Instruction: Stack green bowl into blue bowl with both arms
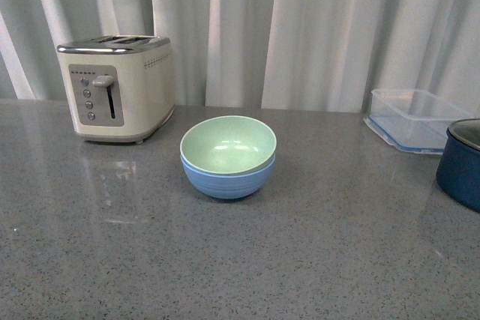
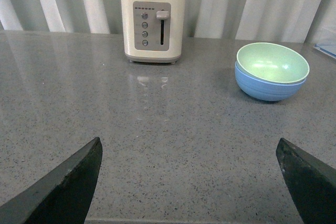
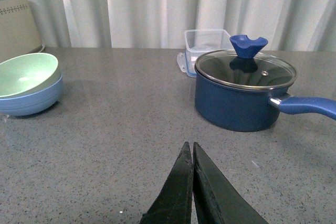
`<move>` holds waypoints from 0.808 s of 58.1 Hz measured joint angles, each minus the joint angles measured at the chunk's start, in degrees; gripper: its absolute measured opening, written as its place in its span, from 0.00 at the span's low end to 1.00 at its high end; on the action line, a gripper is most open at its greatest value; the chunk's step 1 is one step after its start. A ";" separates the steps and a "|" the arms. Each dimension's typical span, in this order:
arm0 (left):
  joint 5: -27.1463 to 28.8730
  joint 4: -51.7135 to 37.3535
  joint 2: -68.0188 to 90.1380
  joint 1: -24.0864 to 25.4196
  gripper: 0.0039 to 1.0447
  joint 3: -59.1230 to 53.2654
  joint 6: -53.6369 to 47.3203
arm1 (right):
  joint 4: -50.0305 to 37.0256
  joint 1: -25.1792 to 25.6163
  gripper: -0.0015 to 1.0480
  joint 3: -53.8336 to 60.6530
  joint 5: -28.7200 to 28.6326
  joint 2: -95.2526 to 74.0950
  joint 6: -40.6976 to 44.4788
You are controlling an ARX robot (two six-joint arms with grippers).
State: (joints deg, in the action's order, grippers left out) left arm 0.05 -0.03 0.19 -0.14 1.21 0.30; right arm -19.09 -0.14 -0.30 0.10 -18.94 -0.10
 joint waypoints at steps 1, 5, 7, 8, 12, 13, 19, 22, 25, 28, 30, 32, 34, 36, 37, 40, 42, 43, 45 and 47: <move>0.00 0.00 0.00 0.00 0.94 0.00 0.00 | 0.72 0.00 0.01 0.00 0.00 0.70 0.00; 0.00 0.00 0.00 0.00 0.94 0.00 0.00 | 2.19 0.00 0.01 0.00 0.00 2.21 0.00; 0.00 0.00 0.00 0.00 0.94 0.00 0.00 | 2.80 0.00 0.01 0.00 -0.02 2.82 0.00; 0.00 0.00 0.00 0.00 0.94 0.00 0.00 | 3.17 0.00 0.01 0.00 0.00 3.21 0.00; 0.00 0.00 0.00 0.00 0.94 0.00 0.00 | 4.46 0.00 0.01 0.00 -0.02 4.50 0.00; 0.00 0.00 0.00 0.00 0.94 0.00 0.00 | 4.63 0.02 0.01 0.00 0.00 4.68 0.00; 0.00 0.00 0.00 0.00 0.94 0.00 0.00 | 6.45 0.00 0.01 0.00 -0.02 6.49 0.00; 0.00 0.00 0.00 0.00 0.94 0.00 -0.02 | 7.19 0.00 0.01 0.00 -0.02 7.23 0.00; 0.00 0.00 0.00 0.00 0.94 0.00 0.00 | 7.87 0.00 0.01 0.00 -0.02 7.93 0.00; 0.00 0.00 0.00 0.00 0.94 0.00 0.00 | 8.52 0.00 0.01 0.00 -0.02 8.57 0.00; 0.00 0.00 0.00 0.00 0.94 0.00 0.00 | 9.49 0.02 0.01 0.00 -0.02 9.51 0.00; 0.00 0.00 0.00 0.00 0.94 0.00 0.00 | 12.57 0.00 0.01 -0.04 -0.02 11.76 0.00; 0.00 0.00 0.00 0.00 0.94 0.00 0.00 | 15.98 0.02 0.01 -0.02 -0.07 14.27 0.00; 0.04 0.00 0.00 0.00 0.94 0.00 0.00 | 18.23 0.02 0.01 -0.02 -0.17 16.22 0.02; 0.07 0.00 0.00 0.00 0.94 0.00 0.00 | 18.64 0.02 0.01 -0.02 -0.17 17.18 0.00; 0.04 0.00 0.00 0.00 0.94 0.00 0.00 | 18.73 0.02 0.01 -0.02 -0.17 18.56 0.02; 0.02 0.00 -0.02 0.00 0.94 0.00 0.00 | 18.91 0.00 0.01 -0.02 -0.15 18.67 0.02; 0.00 0.00 -0.04 0.00 0.94 0.00 0.00 | 18.97 0.00 0.01 -0.02 -0.15 18.67 0.02; 0.02 0.00 -0.02 0.00 0.94 0.00 0.00 | 18.99 0.00 0.02 -0.02 -0.15 18.67 0.09; 0.02 0.00 0.00 0.00 0.94 0.00 0.00 | 18.99 0.00 0.07 -0.02 -0.17 18.67 0.09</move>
State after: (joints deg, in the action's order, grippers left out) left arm 0.08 -0.03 0.19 -0.14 1.21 0.30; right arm -0.10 -0.14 -0.32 -0.08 -0.27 -0.01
